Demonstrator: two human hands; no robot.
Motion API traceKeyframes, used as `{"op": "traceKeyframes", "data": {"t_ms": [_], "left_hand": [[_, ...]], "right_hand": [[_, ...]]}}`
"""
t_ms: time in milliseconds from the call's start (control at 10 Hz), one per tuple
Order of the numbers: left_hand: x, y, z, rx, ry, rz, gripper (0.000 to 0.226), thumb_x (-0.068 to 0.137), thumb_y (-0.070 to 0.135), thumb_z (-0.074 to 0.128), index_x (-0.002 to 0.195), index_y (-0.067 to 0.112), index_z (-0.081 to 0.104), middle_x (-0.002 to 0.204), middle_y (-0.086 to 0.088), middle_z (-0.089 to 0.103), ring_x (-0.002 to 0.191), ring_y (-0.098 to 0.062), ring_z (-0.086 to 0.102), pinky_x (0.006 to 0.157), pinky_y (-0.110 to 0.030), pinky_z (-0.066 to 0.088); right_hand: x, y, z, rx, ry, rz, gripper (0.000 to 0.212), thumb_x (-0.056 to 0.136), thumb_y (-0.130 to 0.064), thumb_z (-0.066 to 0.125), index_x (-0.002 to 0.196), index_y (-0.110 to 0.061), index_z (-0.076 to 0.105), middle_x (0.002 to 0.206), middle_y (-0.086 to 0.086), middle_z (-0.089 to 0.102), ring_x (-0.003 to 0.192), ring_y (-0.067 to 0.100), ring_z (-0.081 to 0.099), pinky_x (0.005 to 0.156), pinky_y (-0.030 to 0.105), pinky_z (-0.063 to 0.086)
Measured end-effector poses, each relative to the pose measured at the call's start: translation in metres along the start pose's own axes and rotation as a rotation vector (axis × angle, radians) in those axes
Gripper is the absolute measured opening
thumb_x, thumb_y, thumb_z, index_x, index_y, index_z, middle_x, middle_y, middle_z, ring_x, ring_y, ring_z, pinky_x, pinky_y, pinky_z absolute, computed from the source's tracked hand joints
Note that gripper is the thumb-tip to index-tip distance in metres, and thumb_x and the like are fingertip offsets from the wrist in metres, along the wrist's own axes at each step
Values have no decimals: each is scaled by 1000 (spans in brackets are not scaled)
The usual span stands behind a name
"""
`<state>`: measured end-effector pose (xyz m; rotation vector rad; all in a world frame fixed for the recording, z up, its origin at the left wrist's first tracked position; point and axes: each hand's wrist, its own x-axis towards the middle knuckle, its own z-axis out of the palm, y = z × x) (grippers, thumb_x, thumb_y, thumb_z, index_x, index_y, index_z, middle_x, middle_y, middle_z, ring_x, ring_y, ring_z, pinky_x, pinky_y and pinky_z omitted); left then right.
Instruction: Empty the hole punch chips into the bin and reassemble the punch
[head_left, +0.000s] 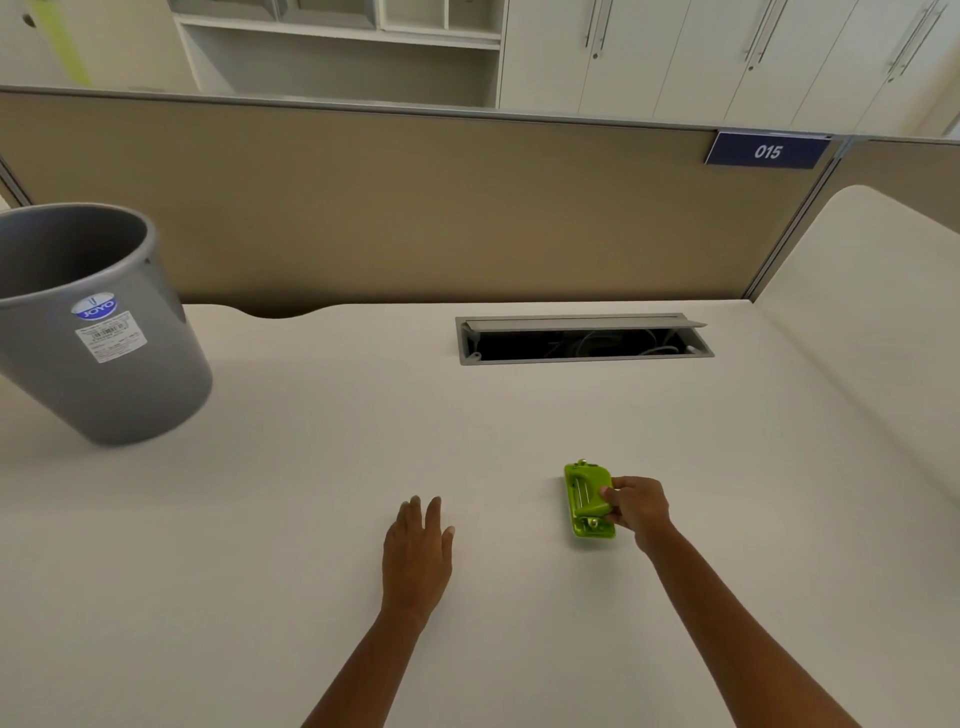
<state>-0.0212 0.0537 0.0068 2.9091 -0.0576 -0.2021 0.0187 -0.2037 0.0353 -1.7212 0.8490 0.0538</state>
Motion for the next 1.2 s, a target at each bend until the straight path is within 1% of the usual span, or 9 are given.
{"op": "traceKeyframes", "data": {"t_ms": [300, 500, 600, 700, 800, 900, 1000, 1100, 1200], "left_hand": [[-2, -1, 1, -31, -3, 6, 50, 101, 33, 22, 147, 13, 19, 156, -13, 20, 144, -22, 18, 116, -30, 21], [-1, -2, 2, 1, 7, 6, 50, 101, 34, 20, 147, 14, 17, 156, -10, 17, 145, -21, 17, 117, -28, 20], [-1, -3, 3, 15, 11, 4, 51, 101, 34, 20, 147, 14, 17, 157, -10, 17, 145, -20, 17, 117, -28, 19], [-2, -4, 3, 15, 13, 0, 51, 101, 34, 20, 147, 13, 17, 157, -11, 17, 145, -21, 17, 117, -29, 19], [-2, -6, 4, 21, 10, -3, 51, 101, 34, 19, 147, 14, 16, 157, -10, 16, 146, -20, 15, 118, -28, 18], [-2, -7, 3, 34, 1, 2, 52, 101, 35, 18, 148, 14, 13, 158, -10, 12, 146, -20, 12, 118, -28, 16], [1, -12, 2, 53, -9, 13, 53, 101, 35, 16, 149, 15, 7, 159, -12, 5, 147, -22, 8, 119, -30, 13], [2, -16, 0, 48, -15, 6, 55, 101, 36, 16, 149, 12, 2, 159, -15, 3, 147, -24, 6, 120, -33, 11], [0, -12, -8, 51, 59, 2, 63, 98, 41, 0, 146, 4, 17, 154, -24, 20, 142, -31, 25, 116, -39, 26]], "right_hand": [[8, 10, -12, -66, -3, 17, 25, 83, 2, 60, 107, 6, 64, 89, 18, 60, 69, 28, 57, 41, 16, 50], [9, 10, -13, -59, -9, 38, 26, 83, 2, 60, 109, 6, 63, 90, 18, 59, 71, 27, 56, 37, 14, 48], [10, 9, -12, -52, -14, 48, 26, 84, 1, 59, 109, 5, 63, 91, 18, 60, 74, 28, 58, 42, 16, 49], [10, 10, -12, -46, -24, 51, 27, 84, 1, 59, 110, 6, 63, 91, 18, 60, 70, 28, 57, 50, 21, 51], [11, 11, -12, -38, -26, 50, 27, 84, 1, 58, 111, 7, 62, 92, 20, 59, 79, 30, 57, 62, 29, 50], [8, 8, -13, -85, -26, 41, 27, 84, 0, 58, 110, 8, 63, 90, 20, 60, 85, 30, 58, 68, 35, 52], [1, 7, -13, -225, 33, -40, 30, 85, -7, 58, 110, 10, 62, 103, 29, 64, 101, 38, 60, 94, 45, 47], [-11, 6, -8, -424, 169, -231, 36, 89, -13, 53, 122, 3, 55, 125, 25, 55, 120, 36, 48, 99, 38, 39], [-24, 8, 4, -523, 244, -444, 36, 93, -13, 46, 127, -2, 51, 131, 18, 48, 126, 32, 39, 94, 41, 42]]}}
